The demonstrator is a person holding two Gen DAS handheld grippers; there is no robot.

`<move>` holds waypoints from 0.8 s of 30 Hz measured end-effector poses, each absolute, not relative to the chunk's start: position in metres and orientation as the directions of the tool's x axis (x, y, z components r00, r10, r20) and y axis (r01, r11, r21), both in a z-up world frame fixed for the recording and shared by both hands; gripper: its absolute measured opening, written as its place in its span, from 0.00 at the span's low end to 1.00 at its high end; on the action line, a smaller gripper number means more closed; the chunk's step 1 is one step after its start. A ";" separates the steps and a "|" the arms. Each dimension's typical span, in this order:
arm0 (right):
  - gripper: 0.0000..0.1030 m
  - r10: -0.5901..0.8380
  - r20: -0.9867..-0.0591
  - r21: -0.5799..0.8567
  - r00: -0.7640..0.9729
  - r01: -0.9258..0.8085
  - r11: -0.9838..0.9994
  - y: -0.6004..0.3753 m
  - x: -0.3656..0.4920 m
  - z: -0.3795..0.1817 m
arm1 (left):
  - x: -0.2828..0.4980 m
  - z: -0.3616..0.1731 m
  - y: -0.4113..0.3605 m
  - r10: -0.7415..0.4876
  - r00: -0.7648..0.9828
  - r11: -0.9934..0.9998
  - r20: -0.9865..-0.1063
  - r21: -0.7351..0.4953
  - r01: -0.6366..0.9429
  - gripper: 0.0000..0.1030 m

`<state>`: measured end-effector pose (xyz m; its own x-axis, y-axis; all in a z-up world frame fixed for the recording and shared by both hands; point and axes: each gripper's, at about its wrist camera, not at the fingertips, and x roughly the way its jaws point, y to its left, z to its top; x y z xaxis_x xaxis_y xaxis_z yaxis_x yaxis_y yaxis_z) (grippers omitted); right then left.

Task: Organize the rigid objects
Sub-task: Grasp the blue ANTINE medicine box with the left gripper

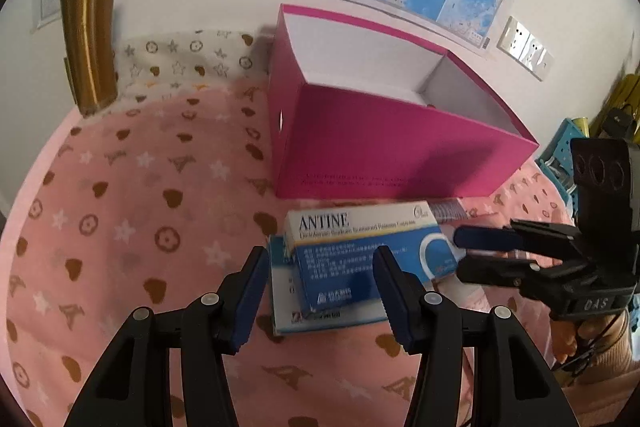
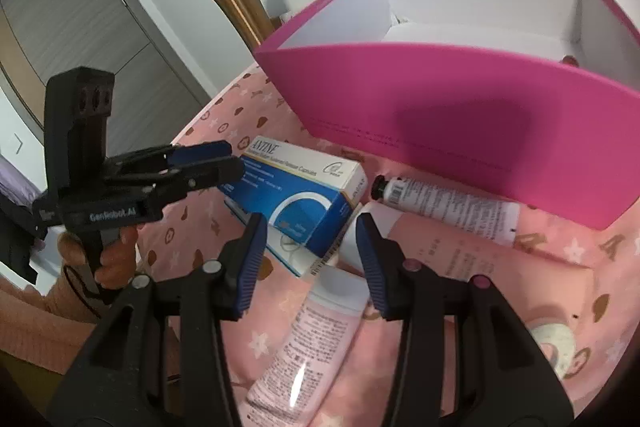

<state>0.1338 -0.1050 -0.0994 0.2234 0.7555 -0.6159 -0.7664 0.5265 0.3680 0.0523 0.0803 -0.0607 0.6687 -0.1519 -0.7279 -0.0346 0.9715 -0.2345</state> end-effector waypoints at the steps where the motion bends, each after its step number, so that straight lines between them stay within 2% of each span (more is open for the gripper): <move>1: 0.47 0.756 -0.615 0.367 0.223 -0.767 0.526 -0.103 0.134 -0.099 | 0.052 -0.062 0.081 -0.155 0.666 0.971 -0.729 -0.237 -0.033 0.53; 13: 0.47 0.747 -0.627 0.357 0.221 -0.771 0.527 -0.087 0.136 -0.104 | 0.046 -0.066 0.078 -0.222 0.649 0.959 -0.728 -0.282 0.012 0.51; 24: 0.47 0.747 -0.619 0.363 0.243 -0.755 0.546 -0.086 0.135 -0.104 | 0.042 -0.058 0.069 -0.229 0.662 0.960 -0.714 -0.279 0.030 0.50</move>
<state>0.1353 -0.0857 -0.1043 0.2433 0.7469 -0.6188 -0.7549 0.5464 0.3627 0.0420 0.0691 -0.0583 0.6615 -0.2287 -0.7142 0.0305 0.9598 -0.2791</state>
